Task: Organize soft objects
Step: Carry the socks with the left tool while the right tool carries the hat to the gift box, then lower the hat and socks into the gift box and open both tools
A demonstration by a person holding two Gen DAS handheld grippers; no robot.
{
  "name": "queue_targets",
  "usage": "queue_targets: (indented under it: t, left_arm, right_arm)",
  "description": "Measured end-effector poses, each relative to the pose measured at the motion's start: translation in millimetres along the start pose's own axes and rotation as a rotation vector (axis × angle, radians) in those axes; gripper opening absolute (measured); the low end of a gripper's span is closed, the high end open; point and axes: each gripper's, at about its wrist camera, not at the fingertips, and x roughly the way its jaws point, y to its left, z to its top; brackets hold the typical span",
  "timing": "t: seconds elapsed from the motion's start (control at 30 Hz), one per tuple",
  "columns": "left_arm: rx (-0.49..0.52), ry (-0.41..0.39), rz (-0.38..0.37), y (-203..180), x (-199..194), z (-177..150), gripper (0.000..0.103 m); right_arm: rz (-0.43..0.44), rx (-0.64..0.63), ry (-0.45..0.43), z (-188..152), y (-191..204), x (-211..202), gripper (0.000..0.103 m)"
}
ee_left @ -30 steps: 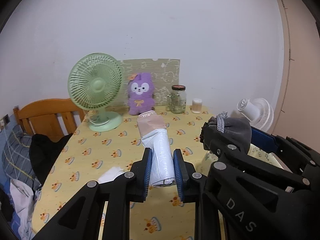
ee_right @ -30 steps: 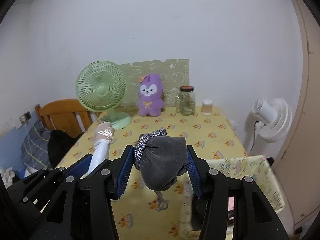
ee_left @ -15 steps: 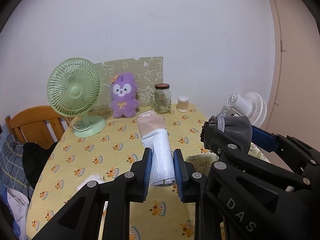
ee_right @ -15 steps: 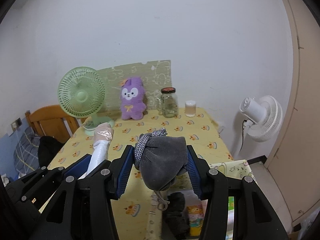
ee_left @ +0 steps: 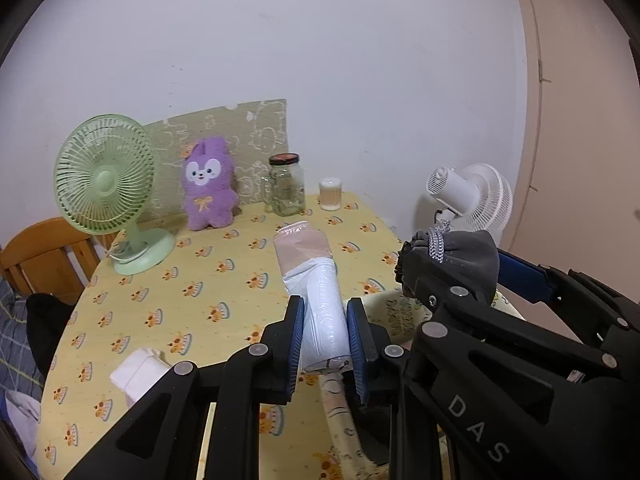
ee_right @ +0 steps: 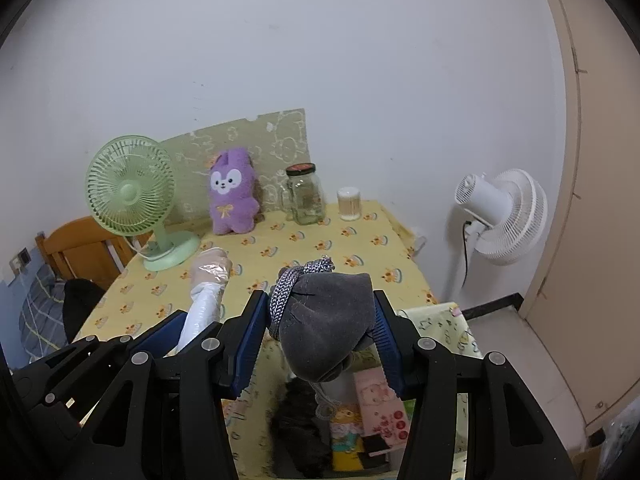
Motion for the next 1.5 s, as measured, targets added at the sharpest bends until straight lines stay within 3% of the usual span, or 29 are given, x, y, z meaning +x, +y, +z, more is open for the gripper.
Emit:
queue_targets:
  t: [0.57, 0.67, 0.8, 1.07, 1.23, 1.5]
  left_arm:
    - [0.075, 0.102, -0.09, -42, 38, -22, 0.025]
    - [0.091, 0.126, -0.1, -49, 43, -27, 0.035]
    - [0.134, 0.165, -0.116, -56, 46, -33, 0.068]
    - [0.17, 0.185, -0.102, -57, 49, -36, 0.073]
    - [0.181, 0.182, -0.122, -58, 47, -37, 0.075]
    - [0.168, 0.152, -0.128, -53, 33, -36, 0.079]
  right_arm:
    - [-0.072, 0.04, 0.046, -31, -46, 20, 0.055]
    - [-0.079, 0.056, 0.066, -37, -52, 26, 0.055]
    - [-0.091, 0.071, 0.093, -47, -59, 30, 0.054]
    - [-0.083, 0.087, 0.123, -51, -60, 37, 0.055]
    - [-0.073, 0.117, 0.139, -55, -63, 35, 0.073]
    - [-0.099, 0.113, 0.121, -53, -57, 22, 0.083]
